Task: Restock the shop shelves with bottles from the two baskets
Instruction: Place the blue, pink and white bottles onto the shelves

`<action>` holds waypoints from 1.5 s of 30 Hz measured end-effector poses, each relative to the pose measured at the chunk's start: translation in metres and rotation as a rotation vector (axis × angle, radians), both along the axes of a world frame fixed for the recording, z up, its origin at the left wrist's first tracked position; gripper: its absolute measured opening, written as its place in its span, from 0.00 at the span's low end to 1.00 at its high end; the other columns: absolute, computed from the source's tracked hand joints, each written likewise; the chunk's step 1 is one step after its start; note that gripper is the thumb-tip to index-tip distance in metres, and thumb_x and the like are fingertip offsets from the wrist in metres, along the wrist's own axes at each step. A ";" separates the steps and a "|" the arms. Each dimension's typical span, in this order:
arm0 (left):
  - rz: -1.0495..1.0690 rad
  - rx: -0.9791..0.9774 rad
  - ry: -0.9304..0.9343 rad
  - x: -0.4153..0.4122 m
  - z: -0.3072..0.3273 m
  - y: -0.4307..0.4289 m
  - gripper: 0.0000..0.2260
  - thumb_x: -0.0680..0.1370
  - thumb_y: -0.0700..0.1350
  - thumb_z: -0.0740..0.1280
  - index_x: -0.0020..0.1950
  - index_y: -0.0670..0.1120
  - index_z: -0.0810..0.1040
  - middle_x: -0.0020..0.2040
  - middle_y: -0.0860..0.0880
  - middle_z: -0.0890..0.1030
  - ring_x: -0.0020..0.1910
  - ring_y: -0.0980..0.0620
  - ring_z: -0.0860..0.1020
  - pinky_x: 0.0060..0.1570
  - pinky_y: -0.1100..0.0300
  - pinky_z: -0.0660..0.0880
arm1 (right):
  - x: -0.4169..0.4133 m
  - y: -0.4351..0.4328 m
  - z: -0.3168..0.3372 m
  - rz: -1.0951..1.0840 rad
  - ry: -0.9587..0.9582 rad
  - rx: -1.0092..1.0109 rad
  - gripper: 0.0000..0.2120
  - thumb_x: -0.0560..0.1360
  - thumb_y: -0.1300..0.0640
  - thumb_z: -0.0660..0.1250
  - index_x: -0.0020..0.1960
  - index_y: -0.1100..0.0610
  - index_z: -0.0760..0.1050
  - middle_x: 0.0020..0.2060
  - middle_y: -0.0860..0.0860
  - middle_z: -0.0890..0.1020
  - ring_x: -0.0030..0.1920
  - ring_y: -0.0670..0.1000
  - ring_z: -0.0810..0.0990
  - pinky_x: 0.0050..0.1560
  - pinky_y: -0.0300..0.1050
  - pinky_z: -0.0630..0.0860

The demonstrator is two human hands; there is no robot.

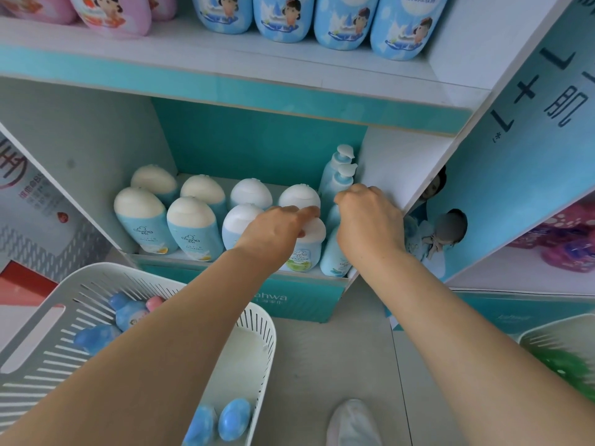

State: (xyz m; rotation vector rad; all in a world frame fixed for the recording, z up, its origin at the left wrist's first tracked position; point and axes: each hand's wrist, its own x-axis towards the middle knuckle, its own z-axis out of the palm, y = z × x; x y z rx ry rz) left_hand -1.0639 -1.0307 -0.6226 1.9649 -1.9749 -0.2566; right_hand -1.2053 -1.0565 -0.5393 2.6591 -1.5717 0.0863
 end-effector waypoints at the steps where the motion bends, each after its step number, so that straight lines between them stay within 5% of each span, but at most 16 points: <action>1: -0.002 0.001 -0.002 0.000 0.000 0.000 0.26 0.74 0.31 0.58 0.67 0.53 0.67 0.53 0.48 0.80 0.51 0.47 0.79 0.47 0.50 0.77 | 0.000 0.000 0.000 0.006 -0.004 0.003 0.19 0.73 0.71 0.58 0.60 0.58 0.74 0.56 0.55 0.75 0.57 0.57 0.71 0.41 0.46 0.65; 15: -0.024 -0.080 -0.072 -0.001 0.008 0.011 0.28 0.76 0.35 0.64 0.73 0.53 0.64 0.51 0.46 0.77 0.47 0.45 0.78 0.41 0.53 0.74 | 0.009 0.001 0.003 0.082 -0.058 -0.050 0.16 0.74 0.67 0.62 0.60 0.57 0.74 0.56 0.54 0.76 0.57 0.55 0.72 0.45 0.44 0.67; 23: 0.078 -0.208 -0.044 0.058 0.056 0.088 0.16 0.75 0.50 0.63 0.59 0.45 0.79 0.45 0.41 0.82 0.45 0.39 0.79 0.40 0.47 0.76 | 0.051 0.025 0.016 0.239 -0.218 -0.049 0.13 0.72 0.67 0.64 0.55 0.60 0.77 0.54 0.54 0.78 0.56 0.57 0.73 0.50 0.50 0.74; 29: 0.209 0.030 -0.146 0.122 0.051 0.162 0.14 0.77 0.51 0.65 0.59 0.47 0.79 0.51 0.46 0.81 0.50 0.44 0.78 0.47 0.51 0.76 | 0.100 0.065 0.012 0.533 -0.257 0.164 0.16 0.71 0.62 0.65 0.59 0.53 0.77 0.54 0.52 0.79 0.56 0.57 0.75 0.53 0.49 0.74; 36: 0.284 0.485 -0.171 0.172 0.025 0.230 0.15 0.76 0.53 0.66 0.61 0.52 0.77 0.56 0.52 0.79 0.54 0.52 0.77 0.55 0.55 0.75 | 0.143 0.106 -0.026 0.688 0.017 0.395 0.16 0.72 0.61 0.65 0.59 0.51 0.76 0.55 0.50 0.78 0.57 0.53 0.75 0.54 0.49 0.74; 40: 0.313 0.573 -0.107 0.188 0.009 0.251 0.14 0.76 0.52 0.66 0.61 0.52 0.76 0.56 0.52 0.78 0.54 0.53 0.77 0.55 0.59 0.73 | 0.163 0.126 -0.055 0.728 0.151 0.479 0.14 0.72 0.55 0.66 0.58 0.51 0.76 0.55 0.51 0.78 0.56 0.54 0.75 0.56 0.53 0.75; 45: 0.362 0.595 -0.044 0.207 -0.005 0.262 0.14 0.76 0.50 0.67 0.61 0.51 0.77 0.56 0.51 0.79 0.54 0.52 0.76 0.57 0.58 0.73 | 0.183 0.135 -0.096 0.710 0.218 0.600 0.09 0.71 0.61 0.63 0.50 0.52 0.75 0.48 0.53 0.79 0.49 0.55 0.78 0.48 0.50 0.78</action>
